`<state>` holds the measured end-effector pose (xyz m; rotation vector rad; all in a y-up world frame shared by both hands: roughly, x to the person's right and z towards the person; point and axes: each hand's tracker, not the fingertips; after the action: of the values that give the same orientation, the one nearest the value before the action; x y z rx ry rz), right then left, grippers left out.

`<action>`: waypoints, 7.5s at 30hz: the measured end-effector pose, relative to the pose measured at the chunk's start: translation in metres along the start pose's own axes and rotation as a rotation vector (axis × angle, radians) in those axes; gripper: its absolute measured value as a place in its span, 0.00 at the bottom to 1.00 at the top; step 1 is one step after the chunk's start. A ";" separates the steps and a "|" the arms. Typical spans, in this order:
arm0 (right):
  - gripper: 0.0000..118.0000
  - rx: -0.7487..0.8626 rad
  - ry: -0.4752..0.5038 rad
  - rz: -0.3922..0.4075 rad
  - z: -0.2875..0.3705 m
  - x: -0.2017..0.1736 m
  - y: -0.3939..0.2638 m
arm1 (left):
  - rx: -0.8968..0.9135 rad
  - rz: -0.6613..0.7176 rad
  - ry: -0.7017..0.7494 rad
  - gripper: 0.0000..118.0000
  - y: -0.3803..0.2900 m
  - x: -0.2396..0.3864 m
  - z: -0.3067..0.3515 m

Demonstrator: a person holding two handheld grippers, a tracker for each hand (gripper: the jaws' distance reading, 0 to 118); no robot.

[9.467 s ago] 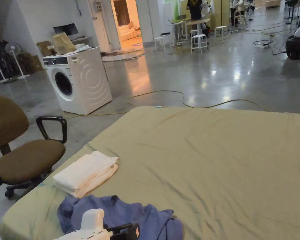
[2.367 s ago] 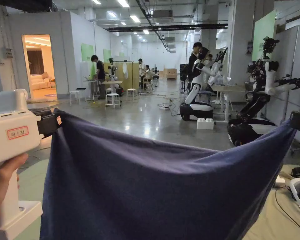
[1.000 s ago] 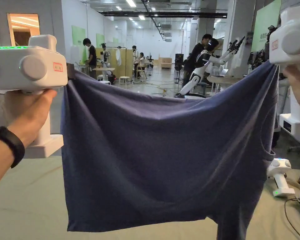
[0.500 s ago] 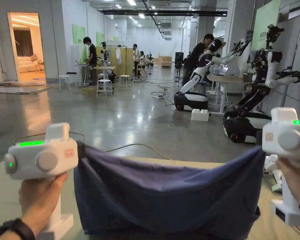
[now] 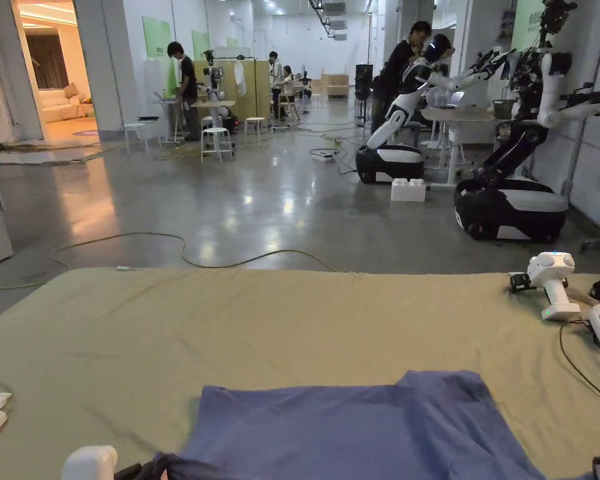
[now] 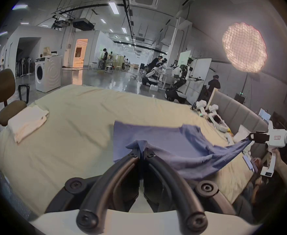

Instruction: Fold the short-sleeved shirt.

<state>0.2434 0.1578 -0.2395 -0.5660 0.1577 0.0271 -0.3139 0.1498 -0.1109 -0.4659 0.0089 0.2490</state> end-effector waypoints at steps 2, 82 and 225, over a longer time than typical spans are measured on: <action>0.01 -0.022 -0.012 -0.004 0.028 -0.002 -0.032 | -0.053 0.000 -0.003 0.03 -0.027 -0.004 0.019; 0.00 0.093 0.123 -0.133 0.159 -0.074 -0.094 | -0.499 0.059 0.069 0.72 -0.098 -0.053 -0.010; 0.59 -0.125 -0.027 -0.057 0.035 -0.028 -0.076 | -0.452 -0.085 0.271 0.13 -0.078 0.005 -0.150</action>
<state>0.2260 0.1125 -0.1656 -0.6940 0.1144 -0.0111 -0.2831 0.0170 -0.2109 -0.9458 0.2007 0.1010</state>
